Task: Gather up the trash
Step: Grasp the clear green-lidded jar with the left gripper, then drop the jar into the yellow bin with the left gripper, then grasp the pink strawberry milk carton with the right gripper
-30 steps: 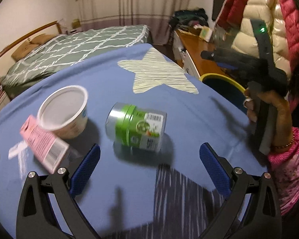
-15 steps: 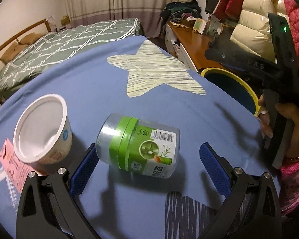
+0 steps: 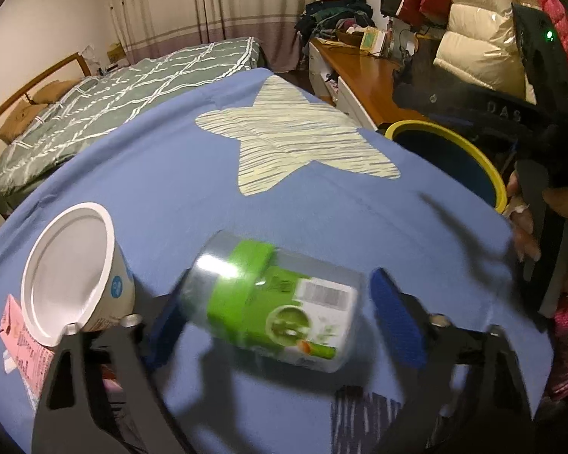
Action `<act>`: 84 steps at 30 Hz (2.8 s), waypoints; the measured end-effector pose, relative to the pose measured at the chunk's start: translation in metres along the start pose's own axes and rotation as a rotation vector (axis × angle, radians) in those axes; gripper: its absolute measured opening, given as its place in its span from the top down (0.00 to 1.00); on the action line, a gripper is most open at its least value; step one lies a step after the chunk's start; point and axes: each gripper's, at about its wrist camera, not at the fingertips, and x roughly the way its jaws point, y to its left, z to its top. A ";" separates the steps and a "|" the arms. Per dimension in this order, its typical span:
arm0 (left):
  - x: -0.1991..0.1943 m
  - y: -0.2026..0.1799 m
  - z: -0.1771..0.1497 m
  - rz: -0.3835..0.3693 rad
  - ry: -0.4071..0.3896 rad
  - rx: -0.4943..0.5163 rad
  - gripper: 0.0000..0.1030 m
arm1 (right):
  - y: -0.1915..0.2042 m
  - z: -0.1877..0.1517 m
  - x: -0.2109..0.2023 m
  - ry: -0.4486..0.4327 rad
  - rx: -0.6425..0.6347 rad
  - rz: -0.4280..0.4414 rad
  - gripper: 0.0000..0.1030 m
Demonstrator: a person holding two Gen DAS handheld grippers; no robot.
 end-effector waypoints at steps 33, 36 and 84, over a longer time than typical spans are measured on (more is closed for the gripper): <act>0.072 -0.197 0.136 -0.242 0.012 0.196 0.22 | -0.147 -0.044 -0.150 -0.051 0.060 -0.324 0.36; 0.092 -0.217 0.146 -0.250 0.029 0.215 0.22 | -0.155 -0.045 -0.158 -0.061 0.078 -0.335 0.36; -0.174 0.210 -0.119 0.417 -0.386 -0.633 0.05 | 0.244 -0.079 0.006 0.395 -0.610 0.460 0.36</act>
